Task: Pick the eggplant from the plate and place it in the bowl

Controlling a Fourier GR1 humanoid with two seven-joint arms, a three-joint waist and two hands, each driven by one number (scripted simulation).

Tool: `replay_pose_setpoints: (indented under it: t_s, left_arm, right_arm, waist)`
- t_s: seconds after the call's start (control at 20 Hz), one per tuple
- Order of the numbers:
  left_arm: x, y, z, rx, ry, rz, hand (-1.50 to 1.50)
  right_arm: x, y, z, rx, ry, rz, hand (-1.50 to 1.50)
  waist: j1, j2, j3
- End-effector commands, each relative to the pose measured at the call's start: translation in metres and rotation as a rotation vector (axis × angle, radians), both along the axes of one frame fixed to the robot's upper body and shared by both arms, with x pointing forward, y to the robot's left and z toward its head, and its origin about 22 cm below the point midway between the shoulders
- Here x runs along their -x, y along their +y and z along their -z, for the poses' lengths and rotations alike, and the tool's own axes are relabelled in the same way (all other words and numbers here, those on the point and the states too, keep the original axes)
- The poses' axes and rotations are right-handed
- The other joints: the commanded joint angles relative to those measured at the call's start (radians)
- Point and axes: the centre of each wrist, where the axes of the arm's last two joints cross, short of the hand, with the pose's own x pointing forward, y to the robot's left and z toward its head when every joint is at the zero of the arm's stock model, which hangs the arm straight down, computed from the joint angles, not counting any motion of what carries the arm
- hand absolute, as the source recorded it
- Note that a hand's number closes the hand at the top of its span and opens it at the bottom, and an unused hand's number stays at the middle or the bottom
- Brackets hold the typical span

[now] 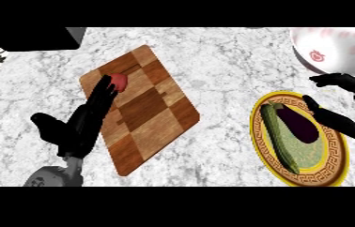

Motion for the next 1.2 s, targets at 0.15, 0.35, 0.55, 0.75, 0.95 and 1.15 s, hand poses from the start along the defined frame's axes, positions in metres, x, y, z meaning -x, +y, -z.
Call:
replay_pose_setpoints:
  t_s: [0.15, 0.35, 0.55, 0.75, 0.95, 1.15]
  left_arm:
    - [0.010, -0.012, 0.013, 0.052, -0.004, 0.117, 0.00]
    - [0.001, -0.009, 0.013, 0.047, -0.006, 0.117, 0.00]
    - [0.008, -0.003, 0.005, 0.057, -0.006, 0.108, 0.00]
    - [0.004, -0.011, 0.012, 0.053, 0.009, 0.121, 0.00]
    - [-0.001, -0.014, 0.009, 0.046, -0.006, 0.140, 0.00]
    - [-0.010, -0.019, 0.003, 0.042, -0.027, 0.177, 0.00]
  right_arm:
    - [0.053, -0.007, 0.015, 0.313, -0.103, -0.305, -1.50]
    - [0.057, -0.018, -0.023, 0.645, -0.110, -0.215, -1.50]
    - [0.071, -0.018, -0.052, 0.834, -0.040, -0.024, -1.50]
    - [0.086, 0.021, -0.060, 0.908, 0.107, 0.057, -1.50]
    - [0.093, 0.042, -0.069, 0.985, 0.268, 0.107, -1.50]
    - [0.090, 0.078, -0.076, 0.983, 0.394, 0.139, -1.50]
  waist:
    - [0.012, 0.003, 0.005]
    - [0.010, 0.003, 0.001]
    - [0.002, -0.004, -0.001]
    - [0.016, 0.003, 0.000]
    - [0.037, 0.008, 0.002]
    - [0.058, 0.013, 0.003]
